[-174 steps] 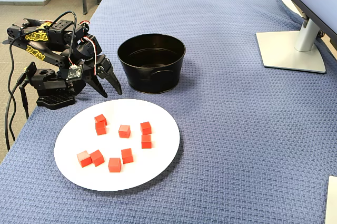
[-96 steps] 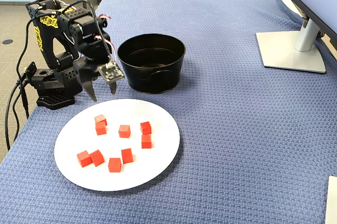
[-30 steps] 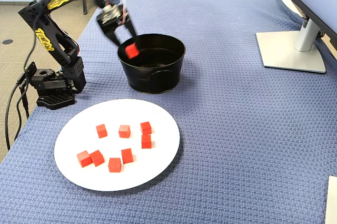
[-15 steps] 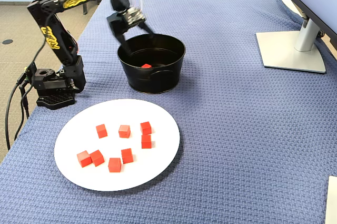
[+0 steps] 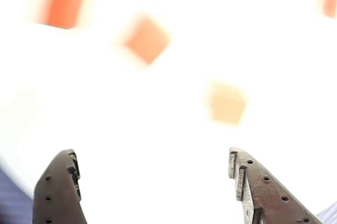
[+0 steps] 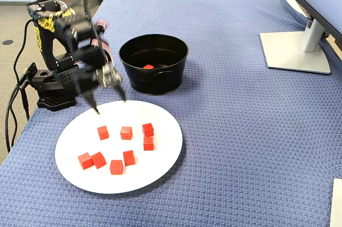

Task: Pick up the red cubes from the white plate and place them in the black recipient

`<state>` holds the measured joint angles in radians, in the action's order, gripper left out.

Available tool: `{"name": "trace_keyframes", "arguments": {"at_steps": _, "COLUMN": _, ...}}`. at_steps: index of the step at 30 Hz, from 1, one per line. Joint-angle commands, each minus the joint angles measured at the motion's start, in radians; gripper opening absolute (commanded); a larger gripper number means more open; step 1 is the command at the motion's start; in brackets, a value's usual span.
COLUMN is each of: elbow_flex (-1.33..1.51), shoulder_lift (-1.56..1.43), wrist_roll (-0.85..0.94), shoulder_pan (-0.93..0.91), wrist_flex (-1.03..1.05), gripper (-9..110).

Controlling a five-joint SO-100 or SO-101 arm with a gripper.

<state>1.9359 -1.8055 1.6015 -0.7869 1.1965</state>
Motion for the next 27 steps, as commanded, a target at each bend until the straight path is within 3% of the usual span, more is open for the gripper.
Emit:
{"name": "trace_keyframes", "arguments": {"at_steps": 1, "elbow_flex": -0.032, "shoulder_lift": 0.069, "wrist_roll": 0.153, "shoulder_pan": -0.055, "wrist_flex": -0.051, "gripper": 28}}
{"name": "trace_keyframes", "arguments": {"at_steps": 27, "elbow_flex": 0.179, "shoulder_lift": 0.1, "wrist_roll": -0.048, "shoulder_pan": -0.084, "wrist_flex": -0.298, "gripper": 20}}
